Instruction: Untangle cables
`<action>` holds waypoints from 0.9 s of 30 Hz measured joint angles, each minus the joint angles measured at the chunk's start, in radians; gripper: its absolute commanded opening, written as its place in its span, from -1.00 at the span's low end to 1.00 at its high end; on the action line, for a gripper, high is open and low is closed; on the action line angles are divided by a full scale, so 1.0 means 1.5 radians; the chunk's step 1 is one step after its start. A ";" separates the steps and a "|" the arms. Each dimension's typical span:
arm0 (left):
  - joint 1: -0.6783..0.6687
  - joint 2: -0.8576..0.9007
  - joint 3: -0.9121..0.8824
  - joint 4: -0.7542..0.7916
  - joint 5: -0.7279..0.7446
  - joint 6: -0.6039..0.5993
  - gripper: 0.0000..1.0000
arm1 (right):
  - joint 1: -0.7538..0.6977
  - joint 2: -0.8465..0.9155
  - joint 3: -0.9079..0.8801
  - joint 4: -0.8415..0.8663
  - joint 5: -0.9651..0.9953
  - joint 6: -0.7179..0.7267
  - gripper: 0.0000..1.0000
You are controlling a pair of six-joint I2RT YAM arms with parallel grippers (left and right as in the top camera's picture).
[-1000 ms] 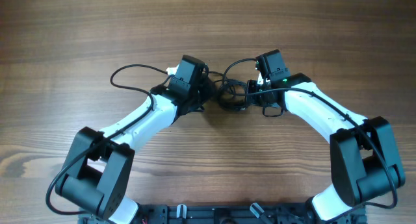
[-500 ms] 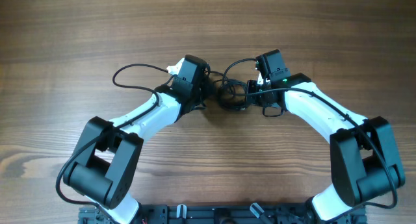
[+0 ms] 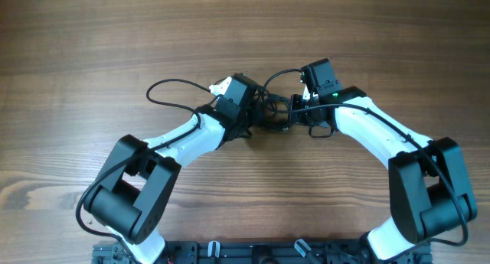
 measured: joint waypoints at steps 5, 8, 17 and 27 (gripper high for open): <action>0.016 -0.015 0.000 -0.001 0.005 0.017 -0.92 | 0.001 0.000 0.000 0.001 -0.007 0.000 -0.91; 0.034 -0.078 0.000 -0.006 0.015 0.034 -0.92 | 0.002 0.000 0.000 0.003 -0.012 0.000 -0.91; 0.095 -0.212 -0.001 -0.022 0.118 0.039 -0.92 | 0.011 0.000 0.020 0.021 -0.060 0.001 -0.91; 0.230 -0.243 -0.002 -0.199 0.126 0.046 -0.92 | 0.002 0.002 0.000 -0.020 -0.010 0.000 -0.91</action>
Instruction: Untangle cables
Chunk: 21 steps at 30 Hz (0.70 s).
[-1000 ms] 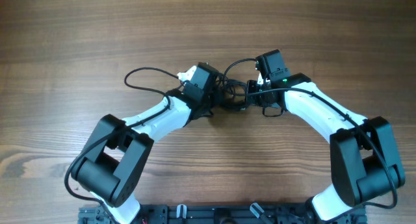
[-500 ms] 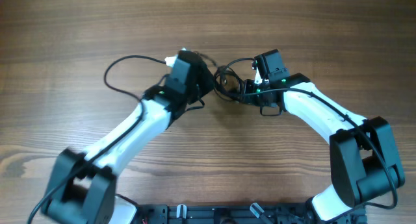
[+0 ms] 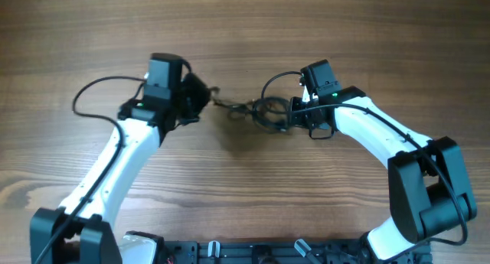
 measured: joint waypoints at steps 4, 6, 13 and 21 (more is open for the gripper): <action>0.002 -0.004 0.001 -0.051 -0.020 0.026 -0.92 | 0.000 0.000 0.000 0.010 0.002 0.000 -0.91; 0.003 -0.004 0.001 -0.063 -0.023 0.035 -0.92 | 0.000 -0.001 0.000 0.016 -0.009 -0.002 -0.91; 0.004 -0.004 0.001 -0.061 -0.072 0.072 -0.92 | 0.000 -0.058 0.001 0.020 -0.033 -0.013 -0.92; 0.075 -0.025 0.001 -0.009 -0.139 0.122 -0.92 | 0.000 -0.101 0.010 -0.004 -0.013 -0.017 -0.91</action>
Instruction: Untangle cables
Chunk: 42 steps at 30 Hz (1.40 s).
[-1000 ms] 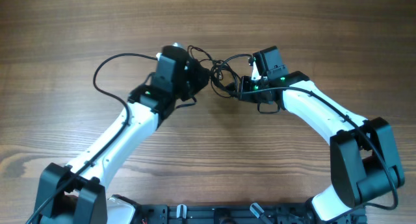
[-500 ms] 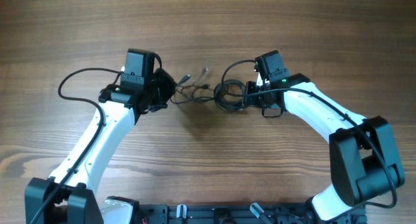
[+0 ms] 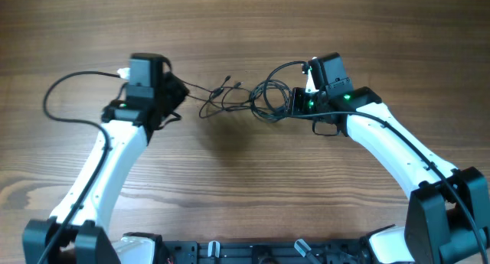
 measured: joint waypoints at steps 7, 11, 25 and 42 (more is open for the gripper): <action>0.038 -0.060 0.000 0.020 0.028 0.012 0.33 | -0.001 0.000 0.000 0.012 -0.047 -0.038 -0.91; 0.018 -0.057 0.000 -0.005 0.099 0.014 0.32 | -0.001 0.000 0.000 0.032 -0.109 -0.058 -0.92; -0.126 0.005 0.000 -0.028 0.166 0.058 0.28 | -0.003 0.000 0.001 0.070 -0.184 -0.049 -0.36; -0.247 0.061 0.001 0.084 0.168 0.154 0.73 | -0.100 -0.035 0.003 -0.079 0.063 0.064 -0.12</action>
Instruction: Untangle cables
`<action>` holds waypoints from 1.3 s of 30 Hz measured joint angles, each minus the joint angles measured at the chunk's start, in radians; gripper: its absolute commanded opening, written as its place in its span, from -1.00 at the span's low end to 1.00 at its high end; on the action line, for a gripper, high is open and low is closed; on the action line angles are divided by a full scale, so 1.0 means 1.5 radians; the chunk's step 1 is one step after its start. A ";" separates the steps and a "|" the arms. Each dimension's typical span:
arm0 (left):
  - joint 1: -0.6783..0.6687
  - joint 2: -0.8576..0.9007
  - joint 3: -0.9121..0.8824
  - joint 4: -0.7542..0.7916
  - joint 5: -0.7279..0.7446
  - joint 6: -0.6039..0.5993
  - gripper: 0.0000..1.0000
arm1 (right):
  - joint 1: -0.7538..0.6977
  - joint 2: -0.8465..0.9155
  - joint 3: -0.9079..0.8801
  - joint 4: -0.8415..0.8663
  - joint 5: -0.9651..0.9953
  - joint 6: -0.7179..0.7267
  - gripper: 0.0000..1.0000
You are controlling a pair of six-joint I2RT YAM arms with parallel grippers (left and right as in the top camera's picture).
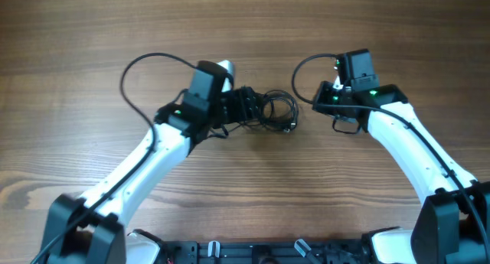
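Observation:
A tangle of thin black cables (277,114) lies coiled on the wooden table (245,195) at mid-centre. My left gripper (249,105) is at the tangle's left edge, its dark fingers over the strands and seemingly shut on them. My right gripper (315,102) stands to the right of the tangle, apart from it by a small gap, with nothing between its fingers.
A black lead (145,65) loops out from the left wrist to a white plug (225,66). A similar loop (305,65) arcs from the right wrist. Both white arms reach in from the near edge of the table.
The left gripper has moved from the far left to the centre, and the stretched cables are now bunched into a coil there. The right gripper has moved right and is off the cables.
Both grippers first met at the tangle in the centre. Then the left one was out to the left with strands drawn between the two, and further still a moment later. Now the left is back at the coil and the right has let go.

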 measured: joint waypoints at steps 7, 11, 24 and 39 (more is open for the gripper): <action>-0.060 0.060 0.000 0.070 -0.009 0.118 0.82 | -0.035 0.000 0.000 -0.052 0.025 0.010 -0.05; -0.078 0.074 0.000 0.117 -0.020 0.156 0.70 | -0.048 0.000 0.000 -0.065 0.031 0.012 -0.04; -0.143 0.160 0.000 0.208 -0.026 0.247 0.66 | -0.053 0.000 0.000 -0.089 0.061 0.020 0.00; -0.158 0.224 0.000 0.293 -0.026 0.239 0.67 | -0.098 0.000 0.000 -0.098 0.081 0.037 0.00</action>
